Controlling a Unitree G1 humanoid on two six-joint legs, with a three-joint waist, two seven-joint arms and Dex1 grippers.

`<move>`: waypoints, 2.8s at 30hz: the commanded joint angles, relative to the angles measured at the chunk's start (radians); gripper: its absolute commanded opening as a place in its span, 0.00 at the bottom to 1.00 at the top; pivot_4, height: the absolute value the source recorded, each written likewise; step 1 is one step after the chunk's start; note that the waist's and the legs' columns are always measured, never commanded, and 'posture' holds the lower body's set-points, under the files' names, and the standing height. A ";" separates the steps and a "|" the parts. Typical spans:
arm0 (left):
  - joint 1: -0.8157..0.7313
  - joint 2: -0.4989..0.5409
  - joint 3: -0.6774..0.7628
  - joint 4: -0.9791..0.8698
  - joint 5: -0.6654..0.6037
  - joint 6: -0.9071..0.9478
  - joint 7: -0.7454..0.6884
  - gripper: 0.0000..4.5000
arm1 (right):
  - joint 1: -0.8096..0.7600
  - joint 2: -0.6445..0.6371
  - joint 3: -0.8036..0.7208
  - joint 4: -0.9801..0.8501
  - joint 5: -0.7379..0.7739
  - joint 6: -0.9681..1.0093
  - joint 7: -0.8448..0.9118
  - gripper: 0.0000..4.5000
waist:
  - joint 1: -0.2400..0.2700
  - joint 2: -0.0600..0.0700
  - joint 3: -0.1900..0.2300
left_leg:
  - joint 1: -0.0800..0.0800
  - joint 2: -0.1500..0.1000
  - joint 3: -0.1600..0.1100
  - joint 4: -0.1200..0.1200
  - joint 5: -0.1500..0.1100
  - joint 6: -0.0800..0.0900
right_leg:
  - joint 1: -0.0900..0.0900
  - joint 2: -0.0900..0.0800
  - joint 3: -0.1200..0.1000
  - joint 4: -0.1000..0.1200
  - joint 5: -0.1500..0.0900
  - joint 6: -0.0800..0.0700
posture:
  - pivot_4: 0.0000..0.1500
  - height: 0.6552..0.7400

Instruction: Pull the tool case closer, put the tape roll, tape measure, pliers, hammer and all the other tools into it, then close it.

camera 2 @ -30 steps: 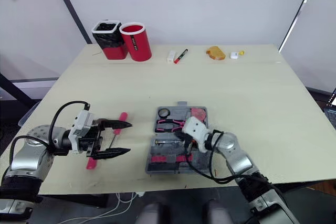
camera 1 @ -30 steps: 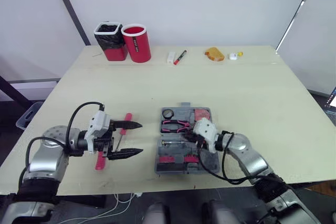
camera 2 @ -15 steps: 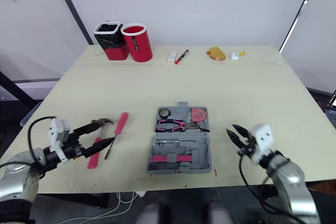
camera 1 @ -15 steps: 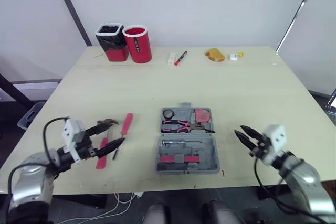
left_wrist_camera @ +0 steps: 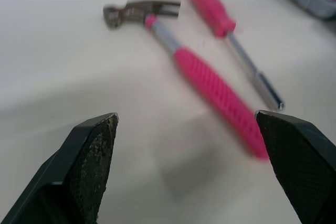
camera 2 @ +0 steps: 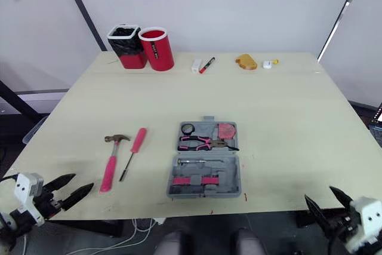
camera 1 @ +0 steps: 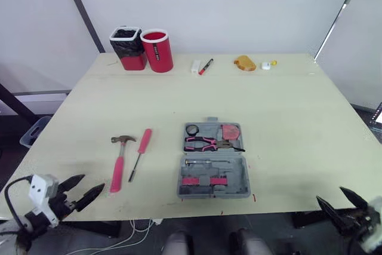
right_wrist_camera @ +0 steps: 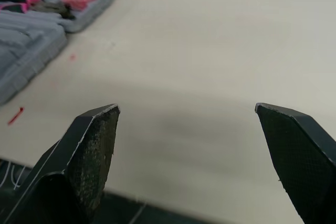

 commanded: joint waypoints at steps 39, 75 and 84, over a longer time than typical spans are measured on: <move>-0.170 -0.326 -0.145 -0.578 0.212 0.366 0.842 1.00 | -0.582 -0.283 0.305 -0.260 0.200 0.261 0.288 0.97 | 0.003 -0.004 -0.003 | -0.001 -0.003 -0.002 0.001 0.000 0.000 | 0.003 0.002 -0.003 -0.001 0.005 0.000 | 1.00 1.00; -0.391 -0.317 -0.183 -0.333 0.257 0.542 0.961 0.39 | -0.651 -0.262 0.365 -0.204 0.077 0.220 0.272 1.00 | 0.004 -0.003 -0.003 | 0.002 -0.003 -0.005 0.002 0.000 0.000 | 0.007 0.002 -0.005 0.001 0.005 0.000 | 1.00 1.00; -0.433 -0.291 -0.188 -0.291 0.255 0.598 0.936 0.39 | -0.652 -0.259 0.370 -0.204 0.065 0.214 0.266 1.00 | 0.003 -0.003 -0.003 | 0.002 -0.003 -0.005 0.001 0.000 0.000 | 0.007 0.002 -0.005 0.001 0.005 0.000 | 1.00 1.00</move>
